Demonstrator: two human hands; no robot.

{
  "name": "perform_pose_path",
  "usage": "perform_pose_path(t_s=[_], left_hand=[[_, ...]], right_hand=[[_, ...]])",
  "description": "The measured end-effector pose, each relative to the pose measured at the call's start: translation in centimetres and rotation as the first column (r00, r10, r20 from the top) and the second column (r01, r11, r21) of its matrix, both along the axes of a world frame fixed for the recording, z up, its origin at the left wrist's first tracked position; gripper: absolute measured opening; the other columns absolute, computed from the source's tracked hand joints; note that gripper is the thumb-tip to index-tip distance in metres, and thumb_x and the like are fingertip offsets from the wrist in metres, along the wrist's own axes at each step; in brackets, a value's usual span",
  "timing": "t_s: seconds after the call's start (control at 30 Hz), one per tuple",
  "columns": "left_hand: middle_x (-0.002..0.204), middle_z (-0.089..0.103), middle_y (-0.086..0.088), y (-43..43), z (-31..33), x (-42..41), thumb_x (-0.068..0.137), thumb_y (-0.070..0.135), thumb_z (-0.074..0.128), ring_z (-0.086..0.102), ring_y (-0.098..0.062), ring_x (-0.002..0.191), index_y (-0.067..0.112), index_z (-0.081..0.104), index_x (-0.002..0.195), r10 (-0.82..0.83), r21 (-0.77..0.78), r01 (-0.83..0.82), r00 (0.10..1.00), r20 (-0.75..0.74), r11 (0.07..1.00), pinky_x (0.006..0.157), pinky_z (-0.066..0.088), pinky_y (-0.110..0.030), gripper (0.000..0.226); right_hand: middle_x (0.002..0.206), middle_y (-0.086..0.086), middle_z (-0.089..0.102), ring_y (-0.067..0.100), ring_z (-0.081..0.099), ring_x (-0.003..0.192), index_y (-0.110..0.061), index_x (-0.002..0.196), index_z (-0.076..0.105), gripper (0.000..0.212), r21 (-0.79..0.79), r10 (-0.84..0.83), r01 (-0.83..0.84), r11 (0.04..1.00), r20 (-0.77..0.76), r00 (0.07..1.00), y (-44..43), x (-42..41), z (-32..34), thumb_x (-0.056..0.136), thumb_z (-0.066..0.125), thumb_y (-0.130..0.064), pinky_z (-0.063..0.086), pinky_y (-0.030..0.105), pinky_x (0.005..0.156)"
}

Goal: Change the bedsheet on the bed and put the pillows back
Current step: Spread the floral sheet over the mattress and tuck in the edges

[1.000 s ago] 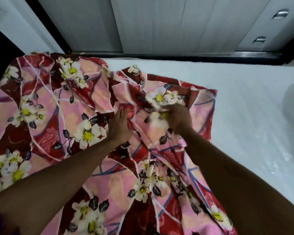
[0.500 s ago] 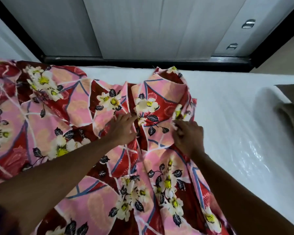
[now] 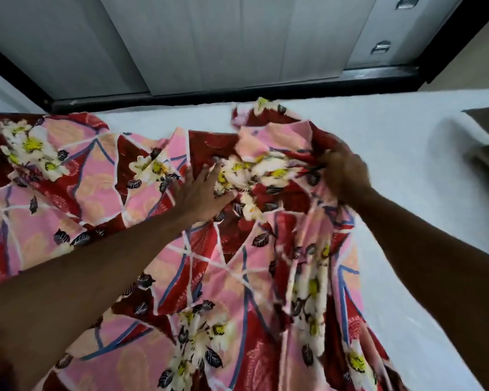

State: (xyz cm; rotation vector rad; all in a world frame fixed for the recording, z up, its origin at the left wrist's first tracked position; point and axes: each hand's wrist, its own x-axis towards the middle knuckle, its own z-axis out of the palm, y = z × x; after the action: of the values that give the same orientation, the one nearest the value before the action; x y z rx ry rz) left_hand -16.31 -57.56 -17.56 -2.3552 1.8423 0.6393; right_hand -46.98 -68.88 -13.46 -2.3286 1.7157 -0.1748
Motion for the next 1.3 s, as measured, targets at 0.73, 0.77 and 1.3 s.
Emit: perform_pose_path(t_s=[0.73, 0.77, 1.3], left_hand=[[0.100, 0.069, -0.020, -11.3, 3.0, -9.3, 0.088, 0.003, 0.053, 0.067, -0.040, 0.088, -0.002, 0.026, 0.147, -0.117, -0.119, 0.146, 0.968, 0.222, 0.982, 0.063, 0.046, -0.041, 0.065], [0.104, 0.067, -0.021, -12.4, 3.6, -9.3, 0.089, 0.003, 0.053, 0.066, -0.041, 0.093, -0.003, 0.022, 0.148, -0.031, -0.147, 0.058, 0.984, 0.177, 0.987, 0.067, 0.049, -0.044, 0.067], [0.115, 0.060, -0.016, -13.0, 1.3, -10.0, 0.093, 0.047, 0.058, 0.059, -0.038, 0.105, 0.013, 0.048, 0.128, -0.046, -0.294, 0.107, 0.978, 0.205, 0.950, 0.074, 0.048, -0.045, 0.050]], right_hand=[[0.113, 0.026, 0.065, 0.046, 0.062, 0.106, -0.011, 0.122, 0.050, 0.025, 0.106, -0.390, 0.375, 0.921, 0.244, 0.888, -7.5, -5.6, -0.8, 0.099, 0.042, -0.015, 0.047, 0.046, 0.083], [0.116, 0.026, 0.064, 0.045, 0.060, 0.109, -0.009, 0.122, 0.050, 0.026, 0.129, -0.496, 0.483, 0.866, 0.331, 0.803, -8.9, -6.8, 0.2, 0.097, 0.042, -0.015, 0.046, 0.044, 0.085], [0.145, 0.013, 0.045, 0.037, 0.046, 0.130, -0.024, 0.146, 0.039, 0.064, -0.077, -0.344, 0.377, 0.923, 0.276, 0.898, -4.8, -11.4, -2.7, 0.087, 0.063, -0.025, 0.044, 0.050, 0.096]])
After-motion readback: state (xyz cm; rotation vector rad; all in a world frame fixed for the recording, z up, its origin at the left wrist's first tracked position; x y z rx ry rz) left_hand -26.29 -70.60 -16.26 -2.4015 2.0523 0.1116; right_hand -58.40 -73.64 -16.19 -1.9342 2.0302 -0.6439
